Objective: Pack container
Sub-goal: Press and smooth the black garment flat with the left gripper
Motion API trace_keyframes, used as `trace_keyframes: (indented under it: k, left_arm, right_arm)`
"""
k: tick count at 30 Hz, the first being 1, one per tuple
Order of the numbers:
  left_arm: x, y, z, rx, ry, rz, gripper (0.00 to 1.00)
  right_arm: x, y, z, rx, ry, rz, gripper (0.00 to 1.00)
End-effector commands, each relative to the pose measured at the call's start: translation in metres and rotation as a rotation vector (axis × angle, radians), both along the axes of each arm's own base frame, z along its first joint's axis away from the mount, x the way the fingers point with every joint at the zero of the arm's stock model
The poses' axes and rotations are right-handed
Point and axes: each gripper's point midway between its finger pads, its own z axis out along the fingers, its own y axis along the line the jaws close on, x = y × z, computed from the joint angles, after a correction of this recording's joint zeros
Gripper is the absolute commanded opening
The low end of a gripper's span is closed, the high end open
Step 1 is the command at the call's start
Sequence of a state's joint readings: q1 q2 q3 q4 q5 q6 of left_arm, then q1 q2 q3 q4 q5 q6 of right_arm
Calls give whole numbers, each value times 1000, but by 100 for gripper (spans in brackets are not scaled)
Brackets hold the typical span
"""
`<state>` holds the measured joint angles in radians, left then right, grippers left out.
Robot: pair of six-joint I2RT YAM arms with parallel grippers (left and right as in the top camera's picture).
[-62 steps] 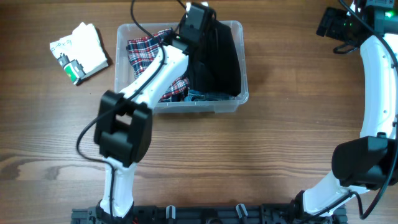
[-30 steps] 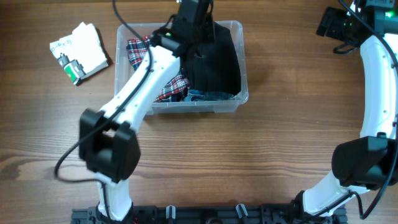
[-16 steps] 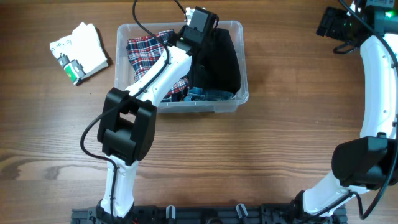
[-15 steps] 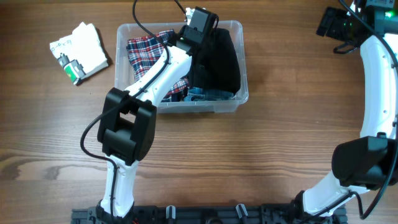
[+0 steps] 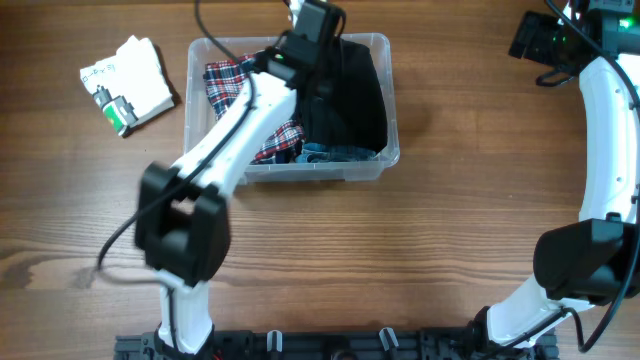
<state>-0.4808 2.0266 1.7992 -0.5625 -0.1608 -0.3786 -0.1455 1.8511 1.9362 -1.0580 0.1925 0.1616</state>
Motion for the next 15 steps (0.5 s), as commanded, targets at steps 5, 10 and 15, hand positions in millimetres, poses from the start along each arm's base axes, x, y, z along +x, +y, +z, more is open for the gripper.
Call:
trace_keyframes:
  k: [5,10,15]
  left_arm:
    - [-37,19,6,47,118,-2,4]
    - [-78,8,-45,24,382,-66,4]
    - [-107,0,-81,58,540,-102,4]
  right_arm:
    - [1,-2,-3,-16,9,-5,100]
    - [1,-2,-3,-16,9,-5,100]
    - [1,-2,-3,-16,9,-5,100]
